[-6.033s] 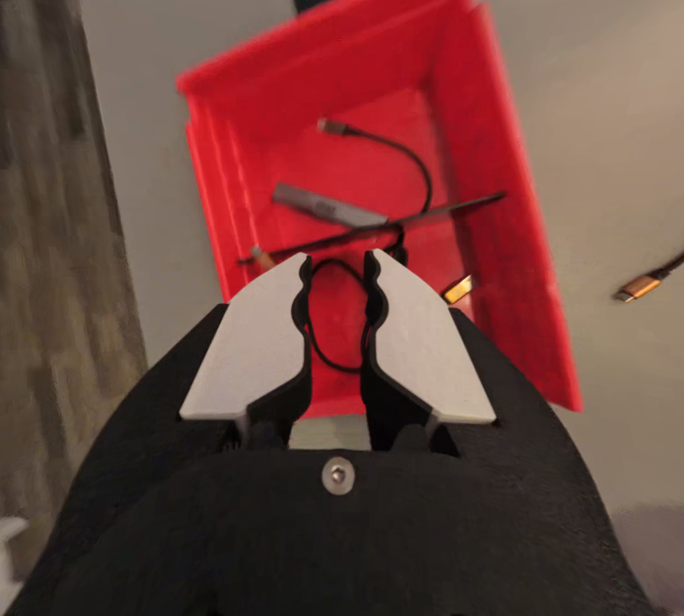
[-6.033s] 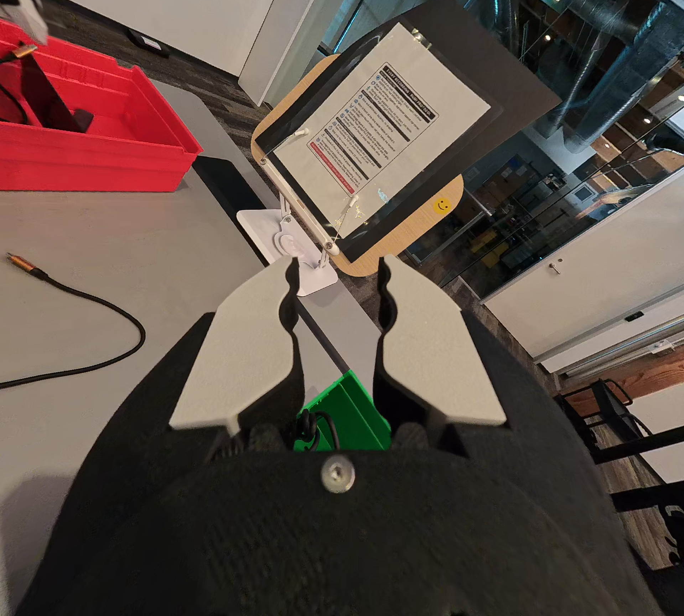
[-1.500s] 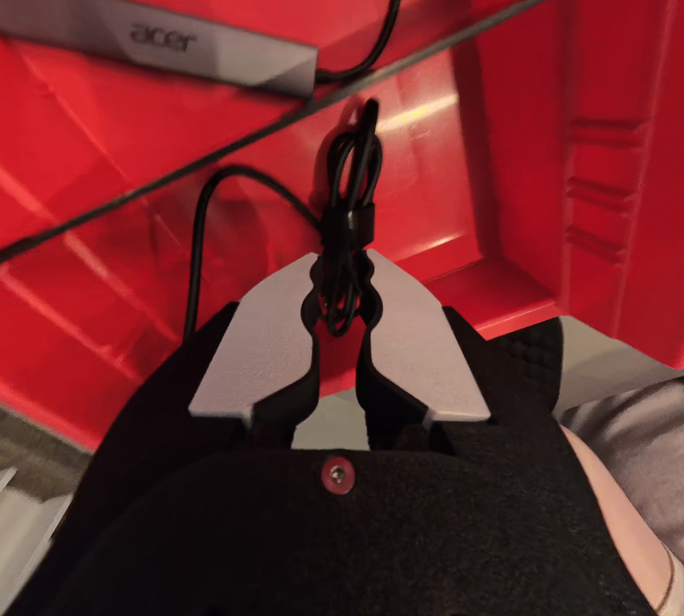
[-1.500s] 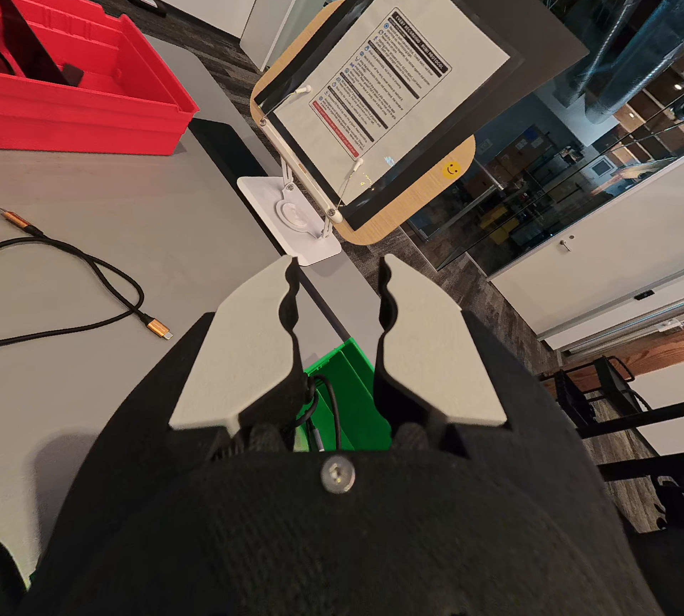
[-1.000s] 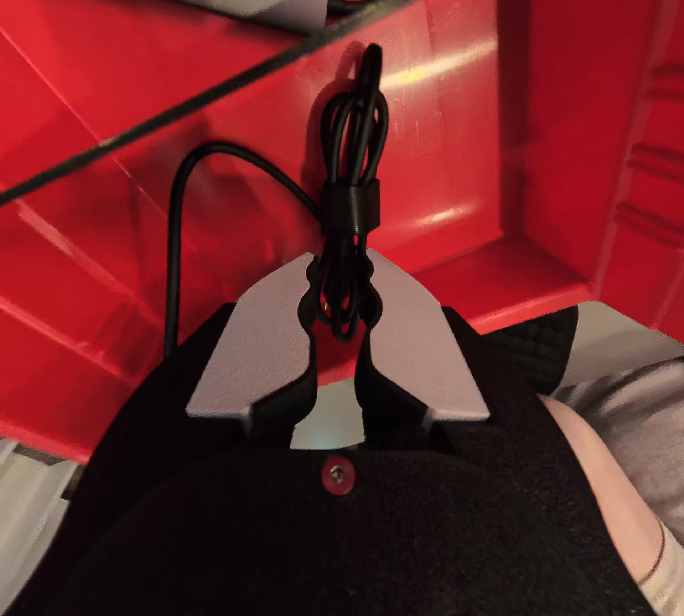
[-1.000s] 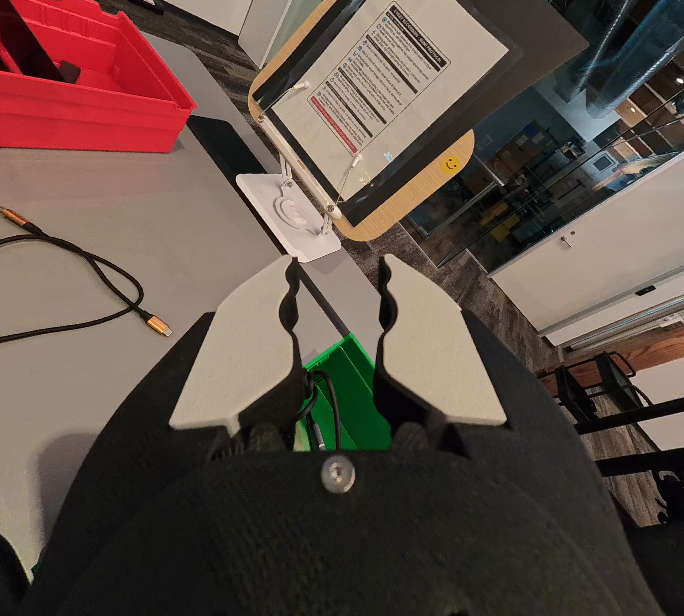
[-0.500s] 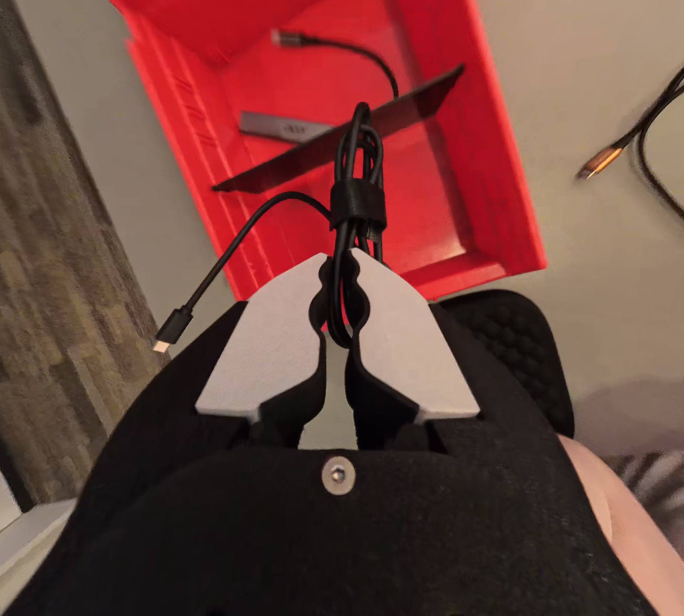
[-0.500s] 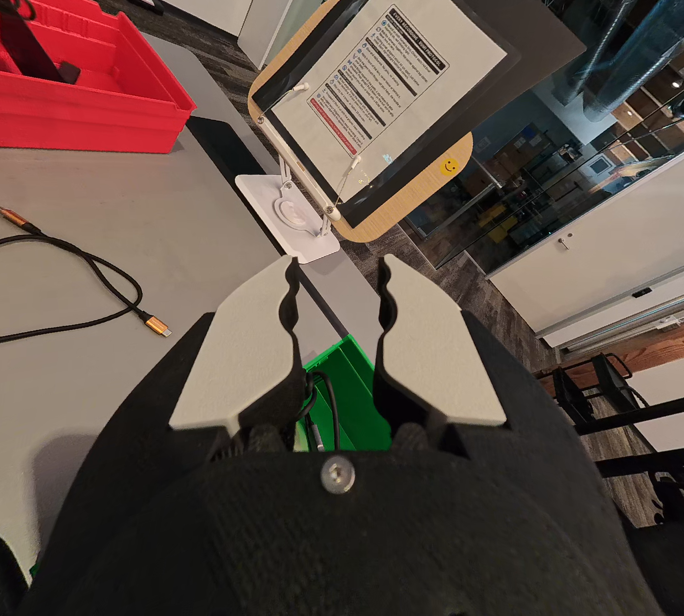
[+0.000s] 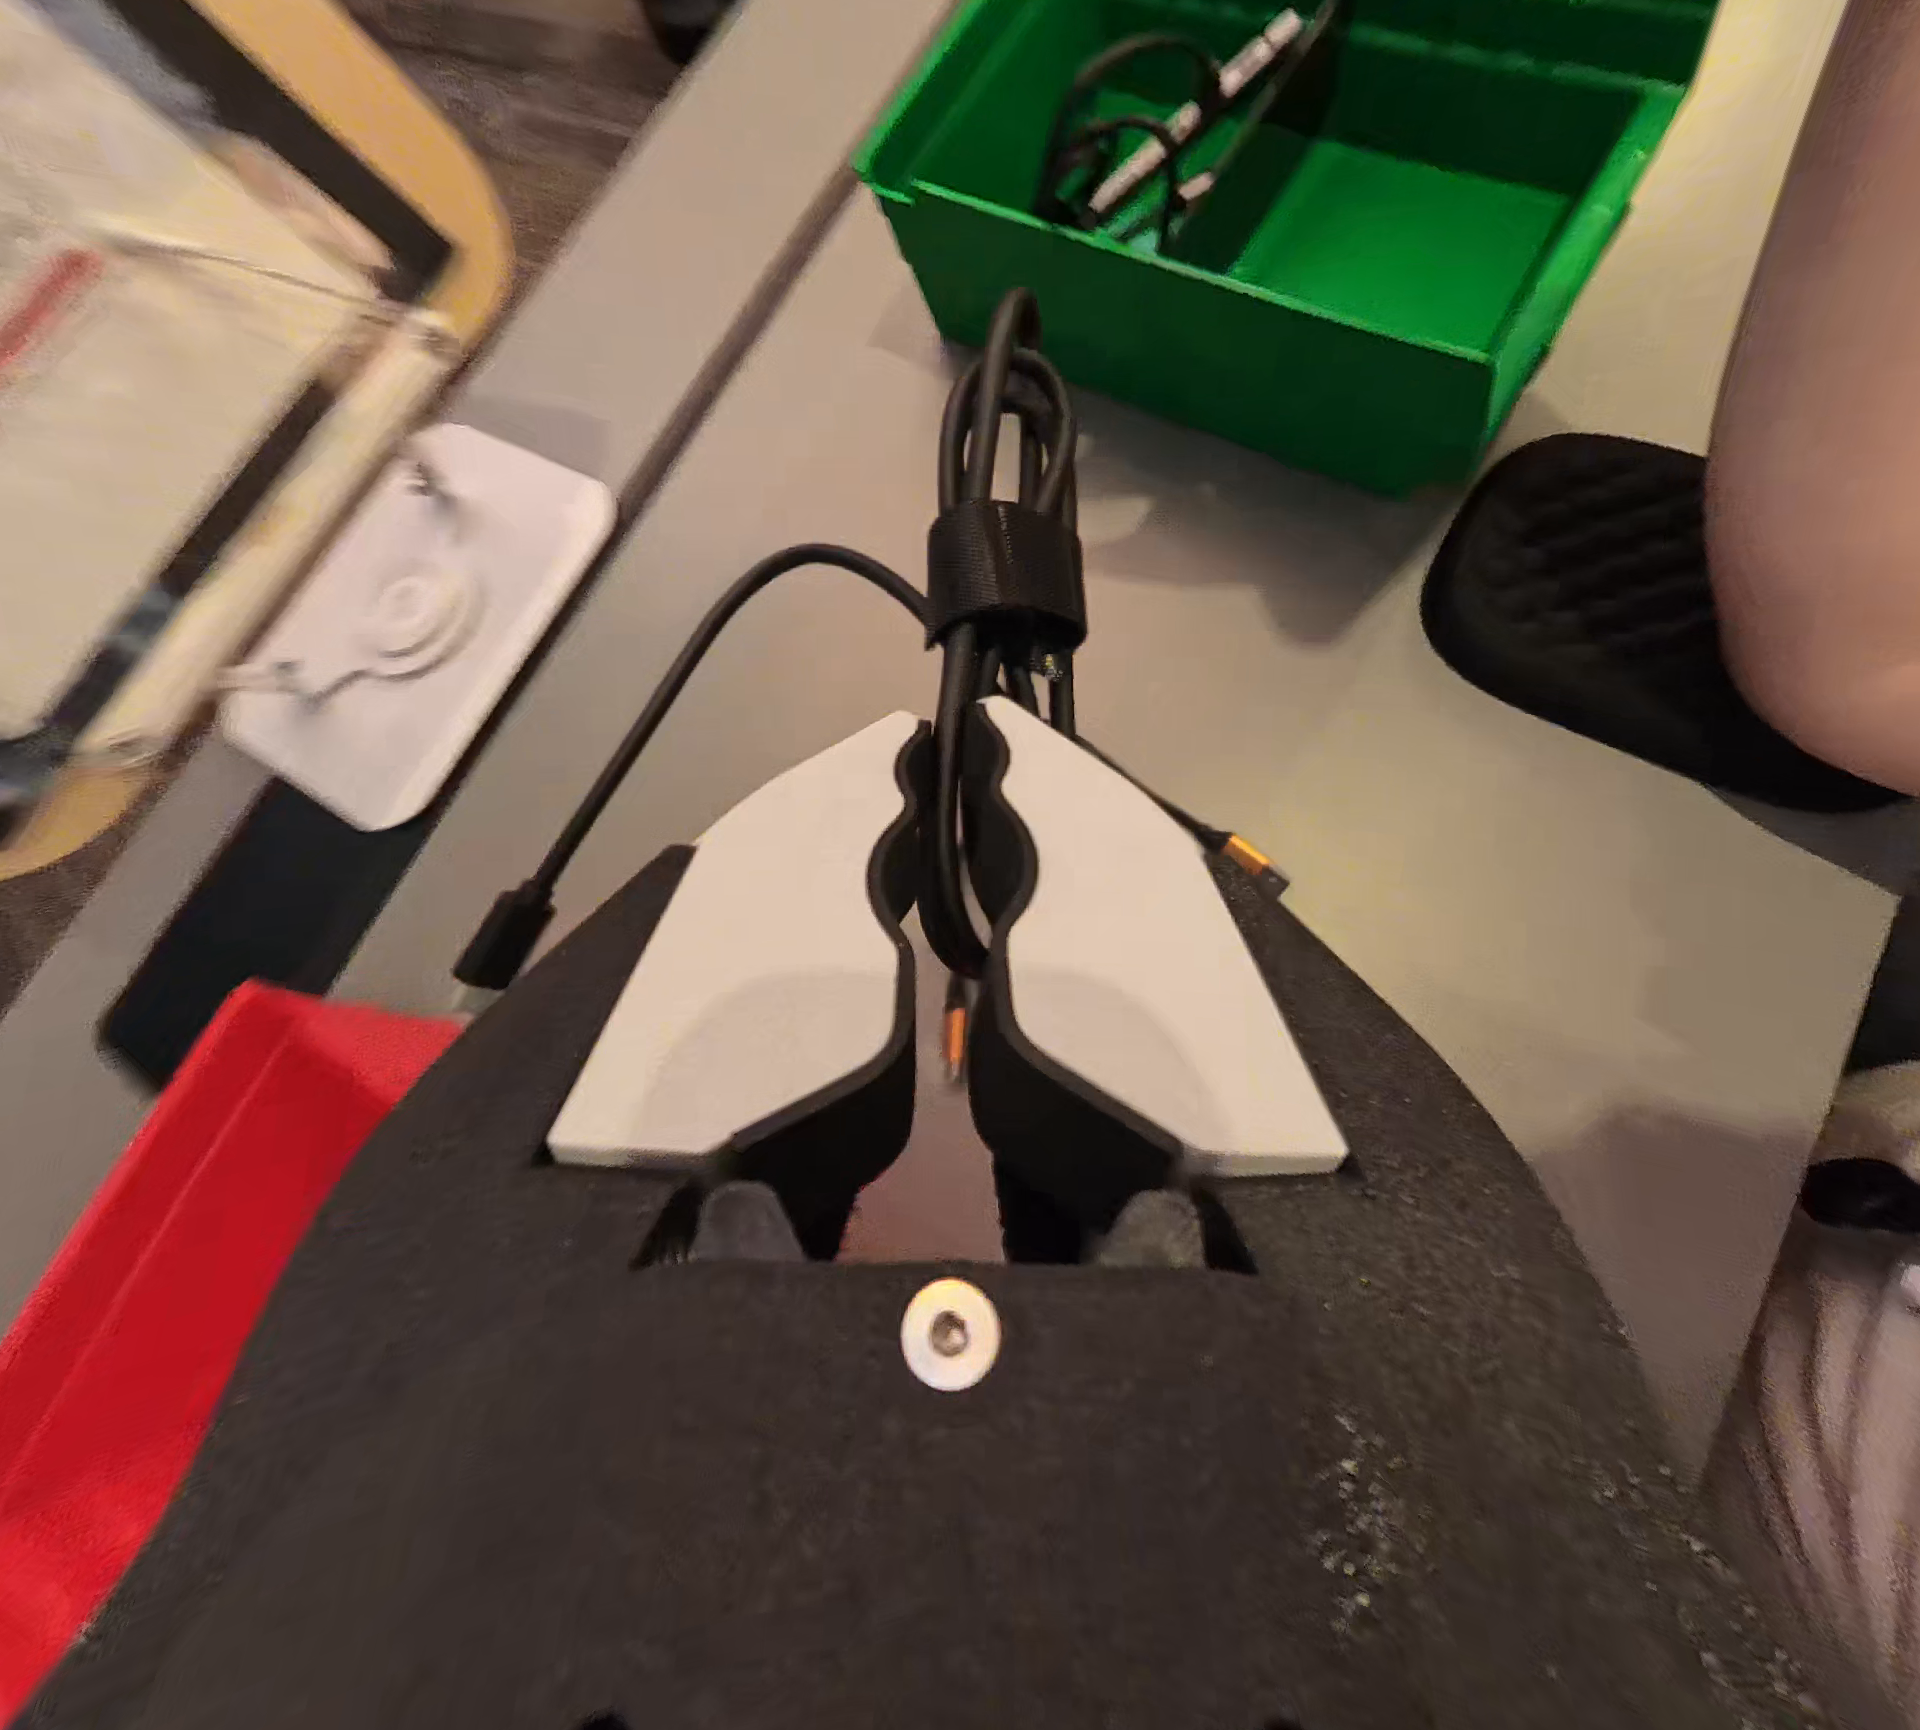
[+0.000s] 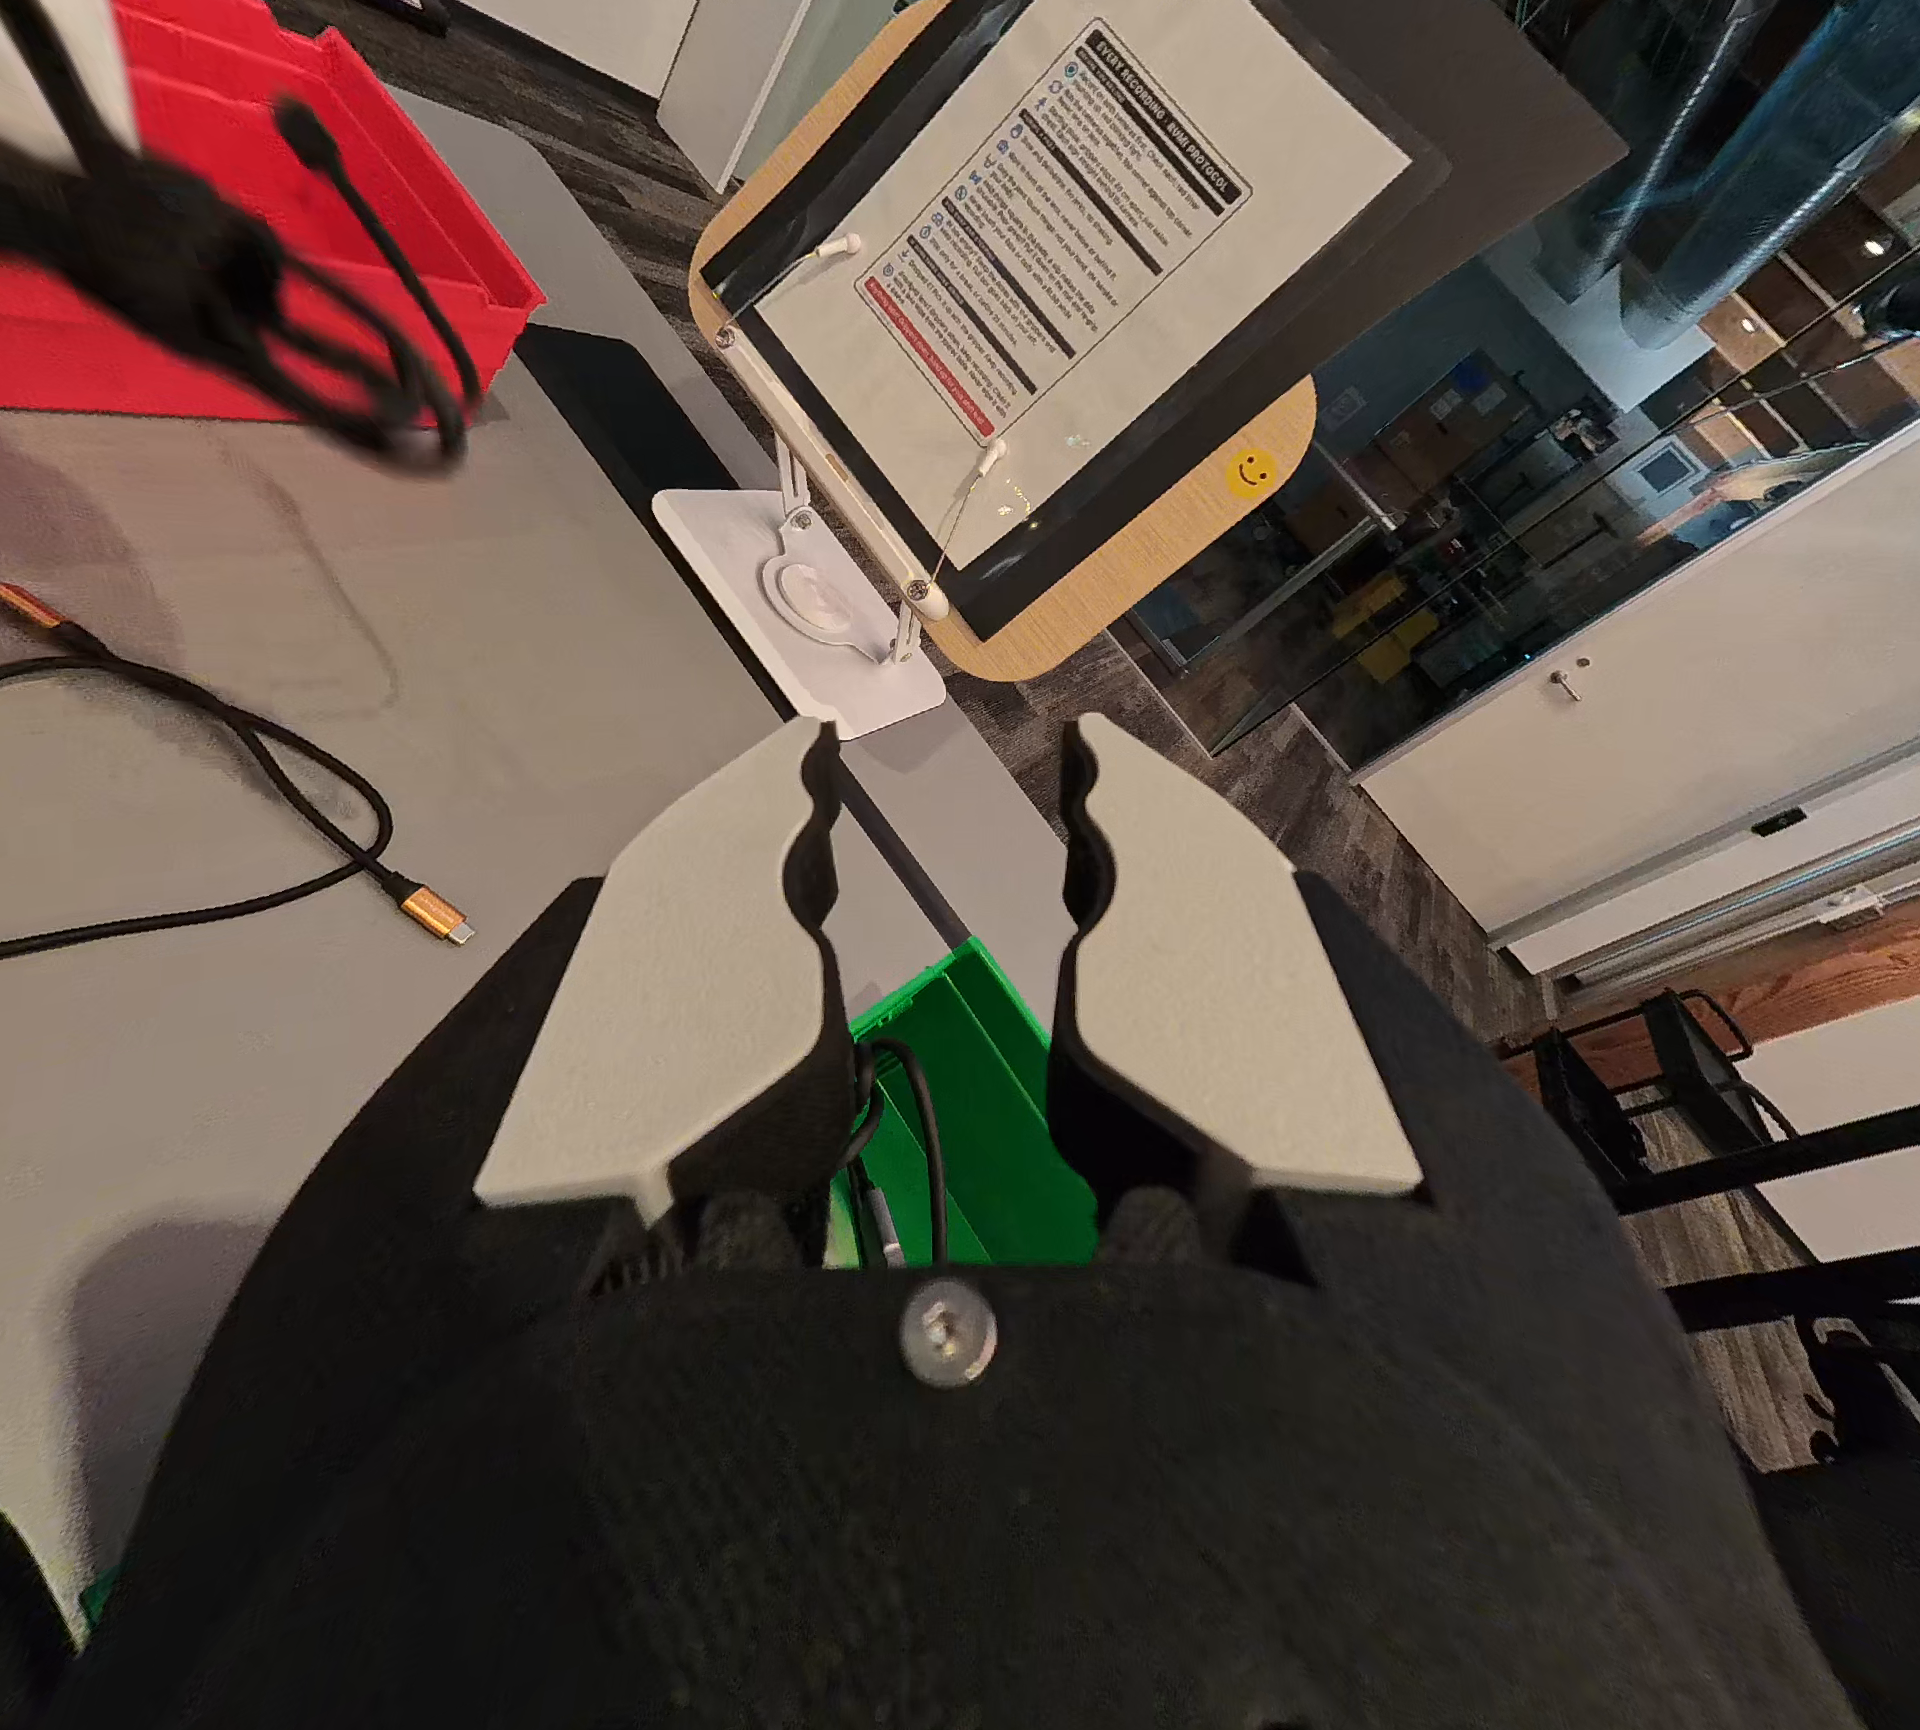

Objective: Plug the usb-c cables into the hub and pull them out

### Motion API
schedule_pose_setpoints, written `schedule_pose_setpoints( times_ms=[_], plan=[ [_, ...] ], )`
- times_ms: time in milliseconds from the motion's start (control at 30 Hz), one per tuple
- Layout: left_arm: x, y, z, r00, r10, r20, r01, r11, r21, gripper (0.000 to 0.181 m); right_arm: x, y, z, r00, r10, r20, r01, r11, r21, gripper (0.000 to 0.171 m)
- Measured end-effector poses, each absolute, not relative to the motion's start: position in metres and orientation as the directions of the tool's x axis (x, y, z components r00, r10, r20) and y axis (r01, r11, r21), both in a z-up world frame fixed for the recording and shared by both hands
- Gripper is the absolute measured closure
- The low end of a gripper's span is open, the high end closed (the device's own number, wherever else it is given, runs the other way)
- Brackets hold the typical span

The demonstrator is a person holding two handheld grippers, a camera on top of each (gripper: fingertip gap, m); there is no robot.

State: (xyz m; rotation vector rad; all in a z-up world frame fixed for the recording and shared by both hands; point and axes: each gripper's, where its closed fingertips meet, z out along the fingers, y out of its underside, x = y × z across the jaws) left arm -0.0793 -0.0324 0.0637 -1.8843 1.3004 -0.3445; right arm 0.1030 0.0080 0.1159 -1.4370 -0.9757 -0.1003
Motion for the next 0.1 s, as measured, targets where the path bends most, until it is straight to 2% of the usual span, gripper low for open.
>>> schedule_pose_setpoints(
  times_ms=[33,100],
  plan=[
    [-0.065,-0.030,0.048,0.397,-0.902,-0.171,-0.674,-0.160,-0.721,0.177,0.104,0.008,0.116,0.631,0.482,0.607,0.596,0.199,-0.778,0.129],
    [-0.041,-0.030,0.017,0.320,-0.946,-0.058,-0.699,-0.194,-0.688,0.177,0.107,0.007,0.116,0.637,0.480,0.603,0.591,0.197,-0.782,0.129]
  ],
)
